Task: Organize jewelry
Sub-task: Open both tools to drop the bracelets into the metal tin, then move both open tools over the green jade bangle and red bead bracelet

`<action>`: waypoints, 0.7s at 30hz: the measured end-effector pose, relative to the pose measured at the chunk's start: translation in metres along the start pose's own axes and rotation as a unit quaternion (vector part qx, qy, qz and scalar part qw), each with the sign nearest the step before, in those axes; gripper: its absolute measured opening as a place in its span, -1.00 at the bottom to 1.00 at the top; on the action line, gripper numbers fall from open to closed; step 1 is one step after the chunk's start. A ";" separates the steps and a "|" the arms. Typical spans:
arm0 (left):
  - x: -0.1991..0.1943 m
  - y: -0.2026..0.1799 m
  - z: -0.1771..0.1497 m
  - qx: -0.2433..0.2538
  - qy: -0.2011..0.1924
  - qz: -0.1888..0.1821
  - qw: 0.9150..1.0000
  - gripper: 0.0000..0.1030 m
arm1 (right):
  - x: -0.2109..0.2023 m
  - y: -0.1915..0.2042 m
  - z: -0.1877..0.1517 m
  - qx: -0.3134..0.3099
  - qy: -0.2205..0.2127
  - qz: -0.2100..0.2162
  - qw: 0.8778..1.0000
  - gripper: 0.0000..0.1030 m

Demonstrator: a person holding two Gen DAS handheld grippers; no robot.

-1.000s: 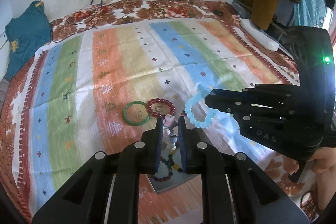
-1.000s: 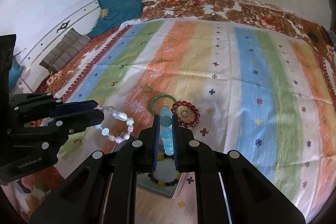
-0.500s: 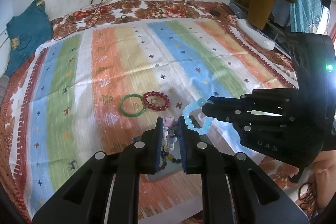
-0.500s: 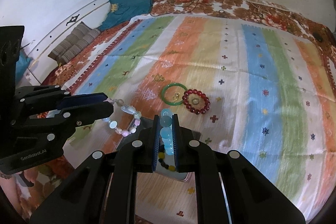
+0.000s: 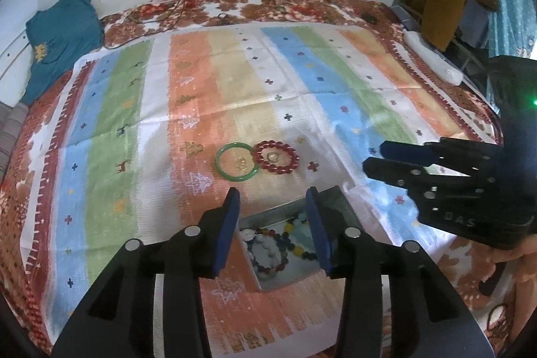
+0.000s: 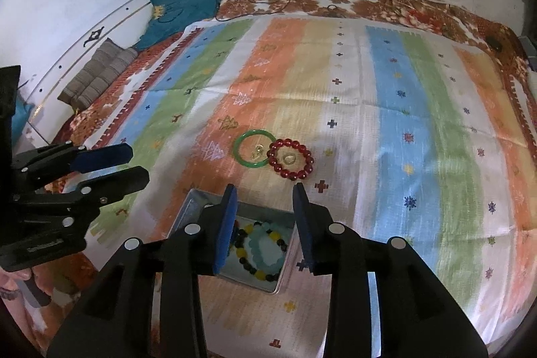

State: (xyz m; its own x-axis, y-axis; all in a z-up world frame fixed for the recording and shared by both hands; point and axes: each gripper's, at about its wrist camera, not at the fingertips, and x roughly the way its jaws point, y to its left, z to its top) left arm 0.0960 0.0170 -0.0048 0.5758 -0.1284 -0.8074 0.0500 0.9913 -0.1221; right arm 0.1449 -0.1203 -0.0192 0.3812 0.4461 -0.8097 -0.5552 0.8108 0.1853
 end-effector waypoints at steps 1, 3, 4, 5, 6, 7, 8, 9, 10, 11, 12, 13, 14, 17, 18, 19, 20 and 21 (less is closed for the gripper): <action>0.003 0.002 0.001 -0.003 0.003 0.004 1.000 -0.21 | 0.002 0.000 0.002 0.000 0.002 -0.001 1.000 -0.32; 0.009 0.008 0.005 -0.013 0.008 0.010 1.000 -0.17 | 0.006 -0.001 0.004 -0.001 0.005 -0.007 1.000 -0.29; 0.010 0.010 0.007 -0.017 0.009 0.011 1.000 -0.16 | 0.008 -0.002 0.005 -0.001 0.006 -0.011 1.000 -0.24; 0.011 0.011 0.008 -0.019 0.008 0.013 1.000 -0.12 | 0.011 -0.003 0.007 -0.001 0.008 -0.016 1.000 -0.23; 0.013 0.012 0.011 -0.018 0.006 0.021 1.000 -0.11 | 0.013 -0.004 0.009 -0.002 0.010 -0.021 1.000 -0.20; 0.015 0.012 0.012 -0.016 0.006 0.027 0.999 -0.11 | 0.014 -0.005 0.009 -0.003 0.011 -0.024 1.000 -0.12; 0.017 0.011 0.013 -0.013 0.007 0.033 0.999 -0.10 | 0.016 -0.005 0.011 -0.007 0.012 -0.027 1.000 -0.09; 0.019 0.011 0.015 -0.011 0.009 0.038 0.999 -0.09 | 0.017 -0.005 0.012 -0.009 0.012 -0.030 0.999 -0.08; 0.022 0.011 0.016 -0.010 0.011 0.040 0.999 -0.08 | 0.018 -0.006 0.013 -0.010 0.013 -0.031 0.999 -0.08; 0.024 0.012 0.017 -0.008 0.014 0.042 0.999 -0.07 | 0.019 -0.006 0.014 -0.010 0.014 -0.032 0.999 -0.08; 0.028 0.013 0.019 -0.007 0.017 0.045 0.999 -0.05 | 0.020 -0.007 0.015 -0.009 0.015 -0.034 0.999 -0.08; 0.031 0.015 0.021 -0.007 0.020 0.049 0.999 -0.04 | 0.021 -0.008 0.016 -0.008 0.016 -0.036 0.999 -0.07; 0.033 0.016 0.022 -0.006 0.022 0.051 0.998 -0.01 | 0.023 -0.009 0.017 -0.007 0.017 -0.038 0.999 -0.06; 0.039 0.021 0.026 -0.003 0.027 0.062 0.998 0.07 | 0.029 -0.014 0.020 0.002 0.020 -0.044 0.999 0.01; 0.043 0.023 0.029 -0.003 0.028 0.066 0.997 0.12 | 0.031 -0.016 0.022 0.005 0.023 -0.043 0.999 0.04; 0.045 0.025 0.031 -0.003 0.030 0.068 0.997 0.12 | 0.034 -0.018 0.023 0.007 0.026 -0.040 0.999 0.11; 0.047 0.025 0.032 -0.003 0.031 0.067 0.997 0.12 | 0.035 -0.018 0.024 0.007 0.027 -0.039 0.999 0.14; 0.051 0.027 0.035 -0.004 0.034 0.068 0.997 0.12 | 0.037 -0.019 0.025 0.007 0.027 -0.041 0.999 0.17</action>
State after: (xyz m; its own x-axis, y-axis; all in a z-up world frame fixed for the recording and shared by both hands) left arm 0.1551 0.0381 -0.0290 0.5205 0.0060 -0.8539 -0.0320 0.9994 -0.0125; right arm 0.1879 -0.1100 -0.0390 0.3848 0.3581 -0.8507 -0.5140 0.8487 0.1247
